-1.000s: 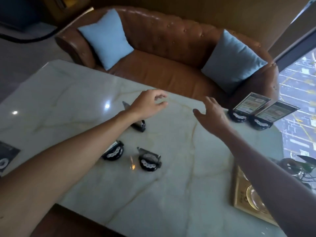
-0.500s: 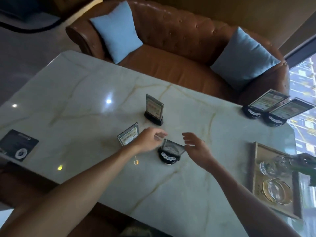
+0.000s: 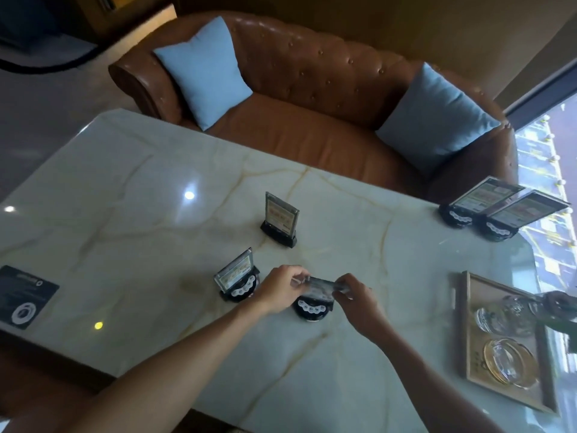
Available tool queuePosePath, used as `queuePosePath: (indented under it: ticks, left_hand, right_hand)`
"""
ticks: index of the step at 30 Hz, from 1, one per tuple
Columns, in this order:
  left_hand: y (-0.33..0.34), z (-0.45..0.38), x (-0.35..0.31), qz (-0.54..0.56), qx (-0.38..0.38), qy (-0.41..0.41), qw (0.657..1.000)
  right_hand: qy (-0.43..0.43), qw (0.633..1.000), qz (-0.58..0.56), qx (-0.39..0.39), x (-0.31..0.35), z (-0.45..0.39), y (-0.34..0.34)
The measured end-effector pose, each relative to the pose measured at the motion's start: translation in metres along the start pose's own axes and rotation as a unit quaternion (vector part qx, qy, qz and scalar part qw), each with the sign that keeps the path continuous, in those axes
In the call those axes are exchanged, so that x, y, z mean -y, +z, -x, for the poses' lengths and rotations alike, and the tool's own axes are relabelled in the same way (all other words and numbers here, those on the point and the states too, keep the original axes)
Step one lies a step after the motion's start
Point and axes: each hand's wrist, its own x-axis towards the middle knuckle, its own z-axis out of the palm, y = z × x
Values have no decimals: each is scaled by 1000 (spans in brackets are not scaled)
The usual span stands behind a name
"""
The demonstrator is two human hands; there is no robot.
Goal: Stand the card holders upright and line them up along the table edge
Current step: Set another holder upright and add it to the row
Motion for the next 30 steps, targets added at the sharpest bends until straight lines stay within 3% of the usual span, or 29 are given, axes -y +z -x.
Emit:
queuePosePath:
  ticks: [6,16,23,30]
  left_hand:
    - [13,-31,-14,-7,-16,5,1000]
    - [33,-115,-53,2,-50,-9,999]
    - [52,-195,-105,-24,-38,18,999]
    - [76,-287,-166,-48,-48,74,995]
  right_hand:
    - [57,998,-22,-31,-14,-33,-18]
    - [52,995,-78,-30,-48,-95,-75]
    - [34,997,-44,-51,-74,-149,-144]
    - [-26,987,68,-143,-95,-207,-233]
